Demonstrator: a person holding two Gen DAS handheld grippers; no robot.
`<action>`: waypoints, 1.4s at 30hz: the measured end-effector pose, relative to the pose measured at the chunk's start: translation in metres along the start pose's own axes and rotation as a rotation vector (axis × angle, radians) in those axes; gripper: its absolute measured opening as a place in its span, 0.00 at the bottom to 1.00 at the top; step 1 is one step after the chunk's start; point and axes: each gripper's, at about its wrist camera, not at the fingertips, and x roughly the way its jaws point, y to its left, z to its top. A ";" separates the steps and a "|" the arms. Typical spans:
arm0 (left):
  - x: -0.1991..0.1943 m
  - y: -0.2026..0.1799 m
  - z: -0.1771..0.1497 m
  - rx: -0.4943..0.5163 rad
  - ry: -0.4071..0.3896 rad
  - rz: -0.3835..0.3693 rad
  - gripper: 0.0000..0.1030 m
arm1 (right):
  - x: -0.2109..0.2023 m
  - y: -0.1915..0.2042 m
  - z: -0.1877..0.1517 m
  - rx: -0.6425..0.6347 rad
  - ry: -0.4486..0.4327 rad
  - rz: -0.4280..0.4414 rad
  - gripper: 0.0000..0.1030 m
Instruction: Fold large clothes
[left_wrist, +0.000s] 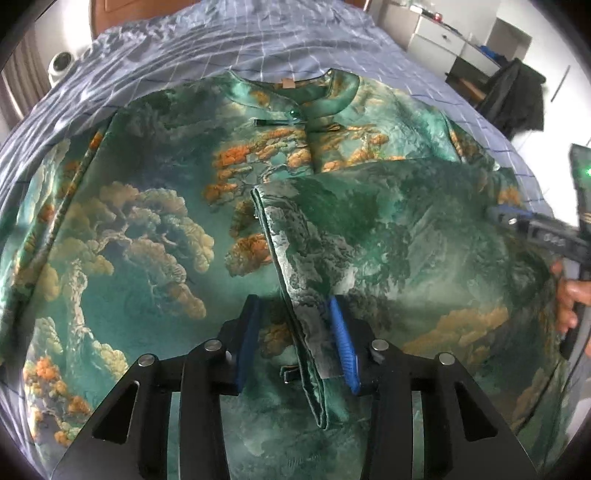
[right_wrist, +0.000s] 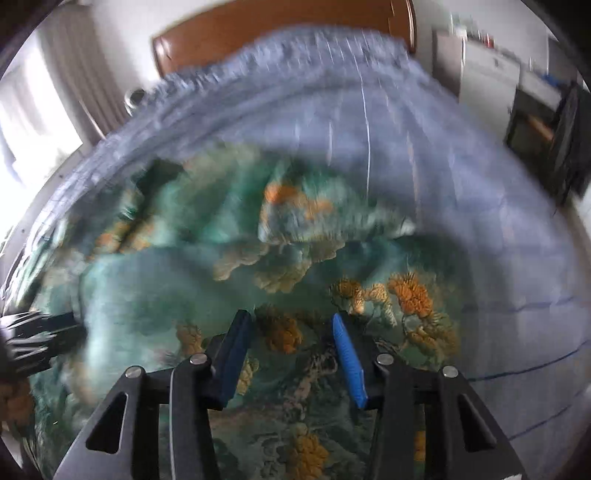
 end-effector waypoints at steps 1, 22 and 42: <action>0.001 0.001 -0.001 0.003 -0.004 0.000 0.39 | 0.007 0.000 -0.002 0.001 0.012 -0.004 0.45; -0.015 0.001 -0.018 0.023 -0.077 0.053 0.55 | -0.027 0.030 -0.078 -0.048 0.111 -0.023 0.45; -0.144 0.113 -0.138 -0.064 -0.126 0.157 0.83 | -0.161 0.105 -0.162 -0.107 -0.119 -0.041 0.73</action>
